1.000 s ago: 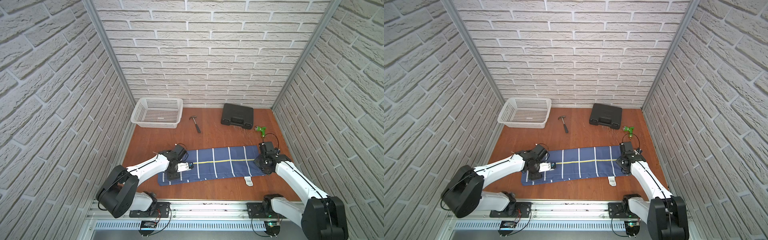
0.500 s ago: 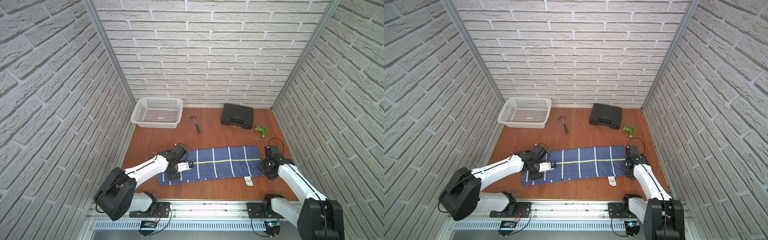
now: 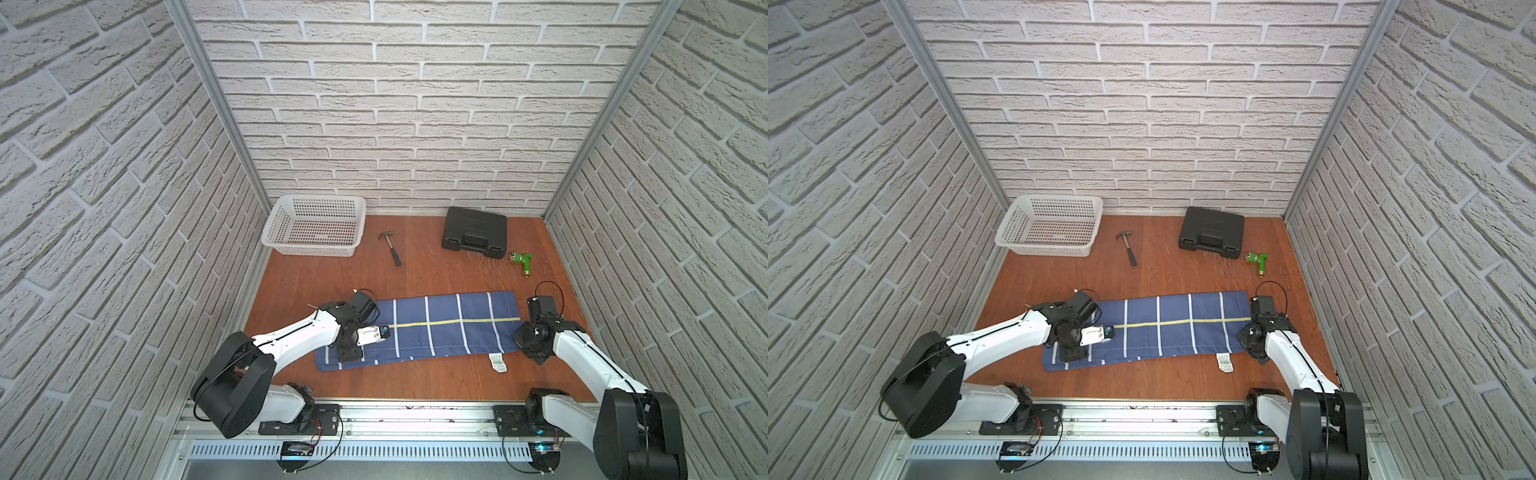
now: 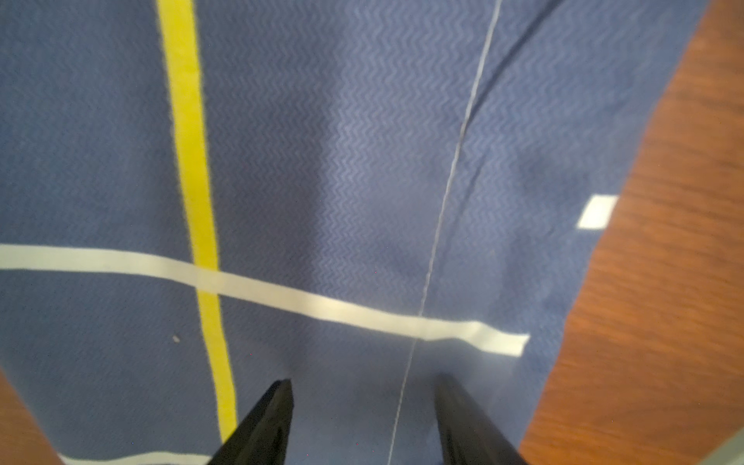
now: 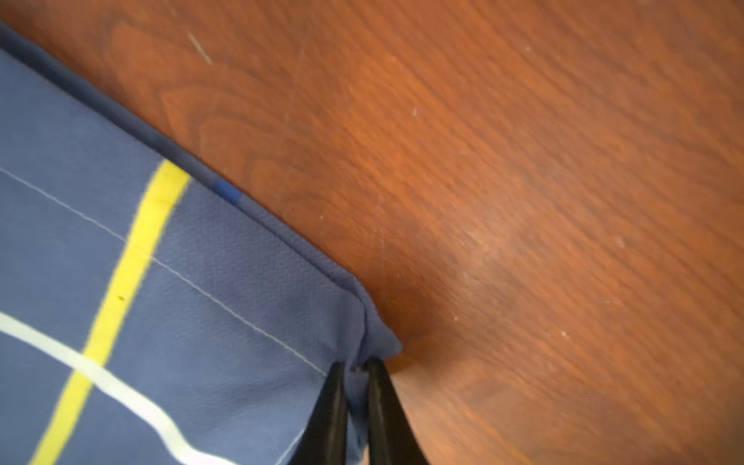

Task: Roll up the pillowcase
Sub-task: Adjust the pillowcase at the center of the board.

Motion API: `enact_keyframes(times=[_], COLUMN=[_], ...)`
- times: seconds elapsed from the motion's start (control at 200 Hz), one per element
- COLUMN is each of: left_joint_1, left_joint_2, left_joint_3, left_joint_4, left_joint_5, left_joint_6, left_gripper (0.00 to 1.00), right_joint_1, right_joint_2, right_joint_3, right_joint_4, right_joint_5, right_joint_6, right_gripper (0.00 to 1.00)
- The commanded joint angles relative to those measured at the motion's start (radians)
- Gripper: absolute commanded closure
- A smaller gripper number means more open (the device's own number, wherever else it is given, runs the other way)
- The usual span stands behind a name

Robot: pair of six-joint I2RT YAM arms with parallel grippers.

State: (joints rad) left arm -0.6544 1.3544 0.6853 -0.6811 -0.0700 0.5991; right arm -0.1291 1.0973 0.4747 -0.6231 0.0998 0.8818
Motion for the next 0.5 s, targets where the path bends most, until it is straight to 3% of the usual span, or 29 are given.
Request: enact_keyframes(times=[0.0, 0.13, 0.27, 0.38, 0.495], left_joint_1=[-0.008, -0.013, -0.014, -0.014, -0.014], left_joint_2=[-0.010, -0.010, 0.007, 0.014, 0.018], left_joint_3=[0.015, 0.014, 0.014, 0.013, 0.013], left_joint_4=[-0.020, -0.020, -0.021, -0.019, -0.020], left_joint_5=[0.014, 0.016, 0.020, 0.022, 0.022], left_joint_6=[-0.013, -0.019, -0.021, -0.016, -0.015], left_gripper=[0.39, 0.39, 0.39, 0.39, 0.39], right_joint_1=[-0.007, -0.007, -0.006, -0.009, -0.016], right_joint_2=[-0.033, -0.054, -0.051, -0.056, -0.044], right_joint_3=[0.029, 0.055, 0.076, 0.069, 0.065], right_joint_4=[-0.016, -0.043, -0.068, -0.060, -0.034], right_joint_5=[0.029, 0.022, 0.016, 0.012, -0.003], right_joint_6=[-0.017, -0.020, -0.036, -0.037, -0.043], right_gripper=[0.92, 0.91, 0.78, 0.78, 0.88])
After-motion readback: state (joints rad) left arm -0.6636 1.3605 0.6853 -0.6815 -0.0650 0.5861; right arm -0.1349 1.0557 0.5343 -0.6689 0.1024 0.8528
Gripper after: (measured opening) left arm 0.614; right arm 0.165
